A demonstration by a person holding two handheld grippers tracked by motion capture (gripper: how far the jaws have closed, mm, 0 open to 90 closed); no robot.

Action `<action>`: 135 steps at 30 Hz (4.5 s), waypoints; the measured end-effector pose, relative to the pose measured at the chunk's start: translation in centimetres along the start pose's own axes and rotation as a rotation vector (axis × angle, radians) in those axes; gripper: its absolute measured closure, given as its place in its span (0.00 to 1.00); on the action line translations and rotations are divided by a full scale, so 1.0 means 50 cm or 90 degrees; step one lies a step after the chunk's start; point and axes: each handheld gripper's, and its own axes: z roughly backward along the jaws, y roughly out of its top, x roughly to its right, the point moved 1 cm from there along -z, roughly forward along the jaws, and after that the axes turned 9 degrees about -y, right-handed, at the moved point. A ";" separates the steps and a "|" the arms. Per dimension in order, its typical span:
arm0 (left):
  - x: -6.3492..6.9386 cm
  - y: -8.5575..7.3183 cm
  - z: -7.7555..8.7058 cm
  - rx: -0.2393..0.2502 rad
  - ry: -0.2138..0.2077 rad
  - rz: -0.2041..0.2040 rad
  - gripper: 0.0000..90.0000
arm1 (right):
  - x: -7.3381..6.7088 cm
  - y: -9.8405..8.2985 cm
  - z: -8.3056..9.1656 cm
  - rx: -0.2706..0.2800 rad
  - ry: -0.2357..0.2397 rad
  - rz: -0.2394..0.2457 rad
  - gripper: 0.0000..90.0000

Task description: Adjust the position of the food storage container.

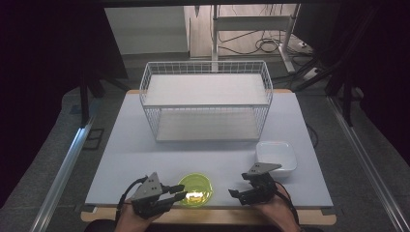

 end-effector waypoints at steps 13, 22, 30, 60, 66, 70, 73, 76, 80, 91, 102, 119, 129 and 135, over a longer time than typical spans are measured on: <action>0.046 0.013 -0.082 -0.046 -0.077 -0.010 1.00 | -0.004 0.000 -0.004 0.004 -0.009 0.017 0.23; 0.039 0.003 -0.128 -0.087 -0.056 0.008 1.00 | -0.005 -0.001 -0.007 0.001 -0.009 0.024 0.23; 0.023 -0.004 -0.130 -0.087 -0.038 0.032 1.00 | -0.006 -0.002 -0.008 0.001 -0.011 0.025 0.23; -0.108 -0.020 -0.072 -0.052 0.113 0.108 1.00 | -0.009 -0.003 -0.017 -0.013 -0.005 0.031 0.23; -0.137 -0.026 -0.055 -0.047 0.149 0.121 1.00 | -0.011 -0.003 -0.018 -0.014 -0.004 0.033 0.23; -0.156 -0.031 -0.041 -0.037 0.170 0.134 1.00 | -0.011 -0.002 -0.018 -0.012 -0.004 0.033 0.23; -0.170 -0.034 -0.032 -0.033 0.183 0.143 1.00 | -0.011 -0.002 -0.018 -0.012 -0.003 0.032 0.23; -0.182 -0.038 -0.026 -0.033 0.194 0.148 1.00 | -0.011 -0.002 -0.018 -0.011 -0.002 0.031 0.23; -0.199 -0.042 -0.017 -0.029 0.207 0.156 1.00 | -0.012 -0.001 -0.018 -0.010 0.000 0.031 0.24; -0.172 -0.040 -0.033 -0.030 0.167 0.120 0.95 | -0.010 0.005 -0.002 0.014 -0.013 0.013 0.30; -0.144 -0.044 -0.067 -0.068 0.127 0.080 0.81 | 0.005 0.026 0.058 0.084 -0.062 0.011 0.72; -0.141 -0.050 -0.073 -0.056 0.136 0.073 0.54 | 0.147 0.009 0.149 0.120 -0.267 -0.080 1.00; -0.143 -0.052 -0.078 -0.050 0.137 0.067 0.42 | 0.240 -0.014 0.178 0.118 -0.352 -0.139 1.00; -0.143 -0.052 -0.079 -0.051 0.137 0.069 0.42 | 0.287 -0.029 0.169 0.093 -0.347 -0.163 1.00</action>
